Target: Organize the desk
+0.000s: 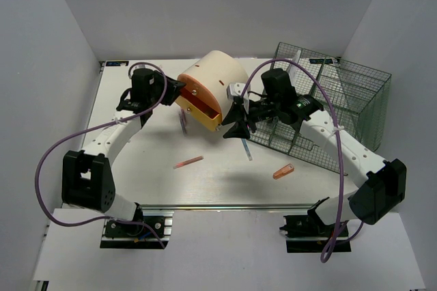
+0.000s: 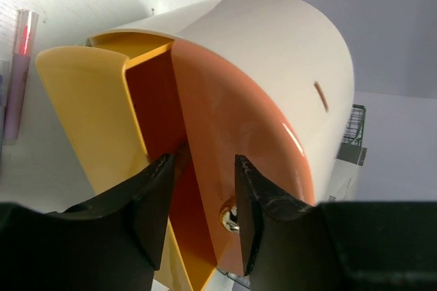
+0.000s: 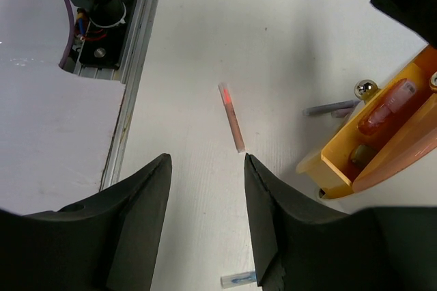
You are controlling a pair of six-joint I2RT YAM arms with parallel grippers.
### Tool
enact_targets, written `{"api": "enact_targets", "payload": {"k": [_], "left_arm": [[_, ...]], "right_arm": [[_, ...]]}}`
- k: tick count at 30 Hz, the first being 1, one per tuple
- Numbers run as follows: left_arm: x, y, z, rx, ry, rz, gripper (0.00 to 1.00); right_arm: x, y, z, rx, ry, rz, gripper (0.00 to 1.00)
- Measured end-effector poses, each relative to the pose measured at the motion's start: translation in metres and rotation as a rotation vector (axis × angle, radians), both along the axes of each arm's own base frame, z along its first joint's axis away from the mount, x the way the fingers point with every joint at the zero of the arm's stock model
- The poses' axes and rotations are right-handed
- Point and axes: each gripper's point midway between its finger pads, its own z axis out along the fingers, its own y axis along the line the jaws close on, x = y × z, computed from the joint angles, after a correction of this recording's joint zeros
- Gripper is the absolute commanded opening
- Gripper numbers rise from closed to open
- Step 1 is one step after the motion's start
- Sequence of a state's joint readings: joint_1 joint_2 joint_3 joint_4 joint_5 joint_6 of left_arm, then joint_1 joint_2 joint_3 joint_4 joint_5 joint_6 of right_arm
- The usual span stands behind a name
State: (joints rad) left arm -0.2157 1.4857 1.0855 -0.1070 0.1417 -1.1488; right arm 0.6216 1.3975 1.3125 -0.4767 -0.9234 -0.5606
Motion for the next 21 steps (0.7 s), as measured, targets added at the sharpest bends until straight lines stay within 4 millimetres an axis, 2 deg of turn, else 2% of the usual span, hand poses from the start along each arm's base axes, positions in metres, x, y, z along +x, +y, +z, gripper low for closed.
{"api": "enact_targets", "payload": {"k": [3, 4, 5, 6, 8, 10, 12, 13, 14, 15, 16, 17, 19, 20, 21], "left_arm": [[-0.002, 0.0, 0.011, -0.006, -0.021, -0.002, 0.34], [-0.004, 0.0, 0.017, -0.007, -0.033, -0.003, 0.23], [-0.006, 0.001, 0.022, -0.009, -0.044, -0.004, 0.19], [-0.008, 0.002, 0.029, -0.004, -0.062, -0.008, 0.14], [-0.016, 0.004, 0.044, 0.009, -0.099, -0.017, 0.03], [-0.025, 0.006, 0.06, 0.028, -0.142, -0.028, 0.0], [-0.037, 0.01, 0.079, 0.05, -0.196, -0.041, 0.0], [-0.044, 0.012, 0.089, 0.06, -0.226, -0.047, 0.01], [-0.052, 0.014, 0.097, 0.071, -0.252, -0.055, 0.09], [-0.059, 0.016, 0.103, 0.084, -0.275, -0.062, 0.12], [-0.068, 0.019, 0.107, 0.096, -0.288, -0.066, 0.16], [-0.076, 0.021, 0.109, 0.109, -0.297, -0.069, 0.28], [-0.093, 0.027, 0.109, 0.141, -0.304, -0.071, 0.42], [-0.101, 0.031, 0.107, 0.157, -0.304, -0.067, 0.55], [-0.108, 0.035, 0.104, 0.174, -0.301, -0.062, 0.6]], "right_arm": [[0.0, -0.001, -0.001, -0.003, -0.008, 0.005, 0.48], [-0.001, -0.001, -0.002, -0.006, -0.012, 0.007, 0.41], [-0.001, -0.002, -0.003, -0.009, -0.021, 0.013, 0.18], [-0.001, -0.003, -0.004, -0.012, -0.04, 0.023, 0.1], [-0.004, -0.007, -0.011, -0.033, -0.065, 0.046, 0.0], [-0.007, -0.013, -0.02, -0.059, -0.13, 0.096, 0.0], [-0.014, -0.024, -0.035, -0.109, -0.2, 0.166, 0.12], [-0.017, -0.03, -0.044, -0.139, -0.227, 0.202, 0.28], [-0.02, -0.037, -0.054, -0.172, -0.257, 0.243, 0.32], [-0.023, -0.044, -0.063, -0.207, -0.27, 0.274, 0.41], [-0.026, -0.051, -0.072, -0.244, -0.281, 0.305, 0.57], [-0.028, -0.058, -0.079, -0.276, -0.288, 0.334, 0.6], [-0.03, -0.072, -0.097, -0.343, -0.301, 0.377, 0.61], [-0.033, -0.08, -0.106, -0.377, -0.304, 0.399, 0.61], [-0.034, -0.088, -0.114, -0.408, -0.308, 0.414, 0.61]]}}
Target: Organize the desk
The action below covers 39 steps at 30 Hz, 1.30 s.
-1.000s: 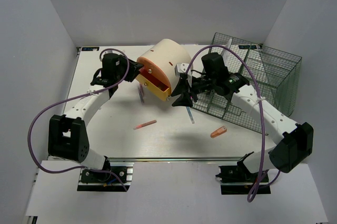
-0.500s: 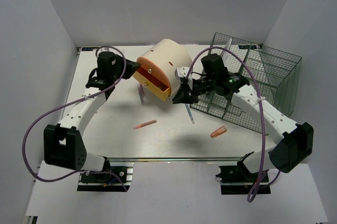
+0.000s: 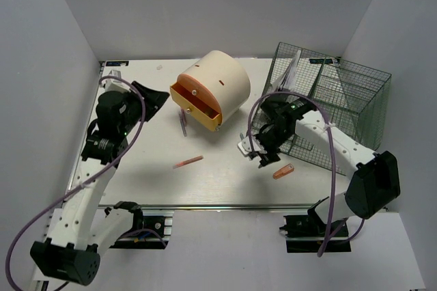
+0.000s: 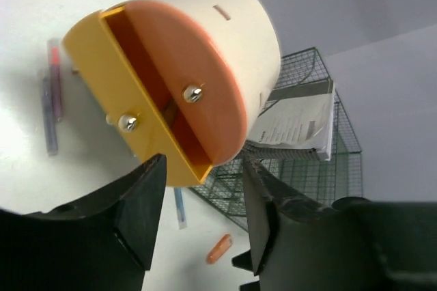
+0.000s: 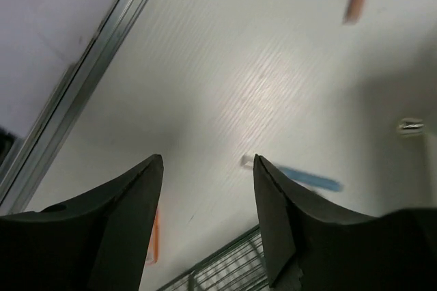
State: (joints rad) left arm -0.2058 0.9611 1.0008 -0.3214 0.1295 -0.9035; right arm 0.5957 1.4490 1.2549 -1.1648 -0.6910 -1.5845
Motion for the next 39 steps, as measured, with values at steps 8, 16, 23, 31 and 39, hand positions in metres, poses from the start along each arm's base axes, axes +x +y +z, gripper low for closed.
{"api": "enact_targets", "payload": {"k": [8, 16, 23, 31, 39], "left_arm": [[-0.048, 0.031, -0.039, 0.085, 0.074, 0.095, 0.72], [-0.076, 0.052, -0.08, 0.138, 0.168, 0.171, 0.75], [-0.086, 0.059, -0.093, 0.153, 0.201, 0.203, 0.75], [-0.092, 0.063, -0.101, 0.148, 0.222, 0.222, 0.75], [-0.093, 0.065, -0.102, 0.142, 0.225, 0.235, 0.75]], "right_arm": [[-0.006, -0.06, -0.055, -0.259, -0.057, 0.041, 0.57], [-0.002, -0.097, -0.096, -0.428, -0.107, 0.015, 0.58], [0.01, -0.112, -0.117, -0.514, -0.154, -0.05, 0.58], [0.027, -0.12, -0.142, -0.593, -0.179, -0.135, 0.57], [0.037, -0.127, -0.148, -0.626, -0.236, -0.203, 0.52]]}}
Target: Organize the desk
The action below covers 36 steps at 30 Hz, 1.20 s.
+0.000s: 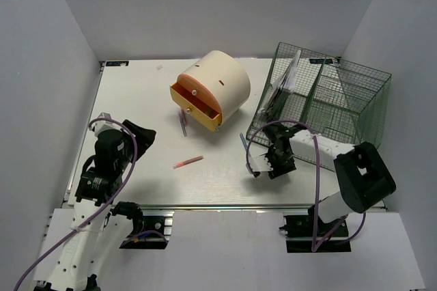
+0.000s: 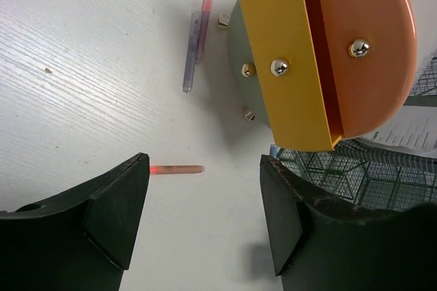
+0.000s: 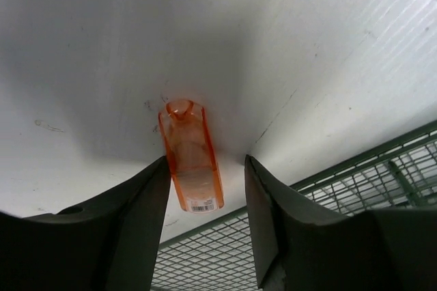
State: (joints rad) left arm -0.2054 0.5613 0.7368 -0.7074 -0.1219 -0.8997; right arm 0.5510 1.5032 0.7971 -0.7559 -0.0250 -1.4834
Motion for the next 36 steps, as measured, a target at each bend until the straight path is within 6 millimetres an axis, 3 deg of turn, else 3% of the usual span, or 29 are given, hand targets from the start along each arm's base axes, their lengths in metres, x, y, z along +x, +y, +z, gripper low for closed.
{"api": "enact_targets", "payload": {"k": [3, 4, 8, 12, 15, 22, 27, 31, 36], "left_arm": [[-0.001, 0.0, -0.005, 0.0, 0.01, 0.003, 0.75], [-0.001, 0.0, -0.006, 0.0, 0.013, 0.003, 0.75], [-0.001, 0.0, -0.011, 0.0, 0.026, 0.005, 0.75], [0.001, 0.0, -0.013, 0.001, 0.033, 0.004, 0.75], [0.002, 0.0, -0.015, 0.003, 0.042, 0.004, 0.75], [0.002, 0.001, -0.015, 0.007, 0.041, 0.011, 0.75], [-0.001, 0.005, -0.01, -0.003, 0.009, 0.034, 0.75], [-0.003, 0.006, -0.008, -0.014, -0.002, 0.046, 0.75], [-0.003, 0.007, -0.008, -0.022, -0.002, 0.06, 0.75]], "right_arm": [[-0.002, -0.004, 0.0, 0.001, -0.024, -0.013, 0.42], [-0.003, -0.005, 0.0, -0.001, -0.029, -0.015, 0.32], [-0.003, -0.005, 0.001, 0.004, -0.028, -0.024, 0.12], [-0.011, 0.015, 0.013, 0.084, 0.064, -0.035, 0.01], [-0.001, 0.049, 0.047, 0.218, 0.096, -0.035, 0.0], [0.042, 0.15, 0.177, 0.618, 0.074, -0.101, 0.0], [0.061, 0.217, 0.258, 0.853, 0.092, -0.195, 0.0], [0.061, 0.252, 0.288, 0.958, 0.124, -0.266, 0.0], [0.07, 0.282, 0.29, 1.009, 0.112, -0.414, 0.0]]}}
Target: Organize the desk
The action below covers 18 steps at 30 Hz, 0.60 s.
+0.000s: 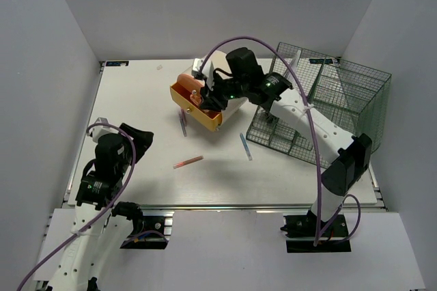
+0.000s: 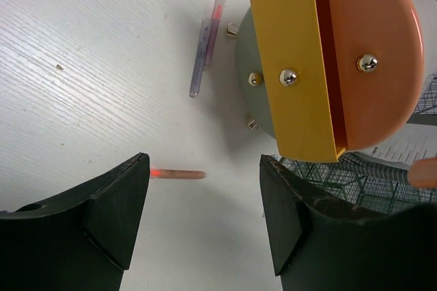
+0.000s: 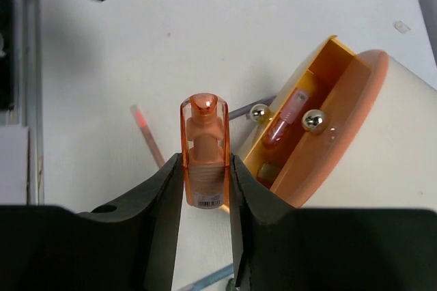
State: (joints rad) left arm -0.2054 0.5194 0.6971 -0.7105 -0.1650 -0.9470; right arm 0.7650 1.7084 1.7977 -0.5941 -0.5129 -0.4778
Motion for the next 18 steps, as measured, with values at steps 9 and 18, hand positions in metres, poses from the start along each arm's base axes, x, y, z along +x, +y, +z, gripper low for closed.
{"api": "enact_targets", "payload": {"k": [9, 18], "left_arm": [[0.0, 0.0, 0.0, -0.014, 0.0, 0.011, 0.75], [-0.001, 0.0, -0.008, -0.019, 0.018, 0.013, 0.75]], "right_arm": [[0.03, 0.013, -0.022, -0.006, -0.007, -0.245, 0.0], [0.044, 0.008, -0.051, -0.061, -0.029, -0.356, 0.0]]}}
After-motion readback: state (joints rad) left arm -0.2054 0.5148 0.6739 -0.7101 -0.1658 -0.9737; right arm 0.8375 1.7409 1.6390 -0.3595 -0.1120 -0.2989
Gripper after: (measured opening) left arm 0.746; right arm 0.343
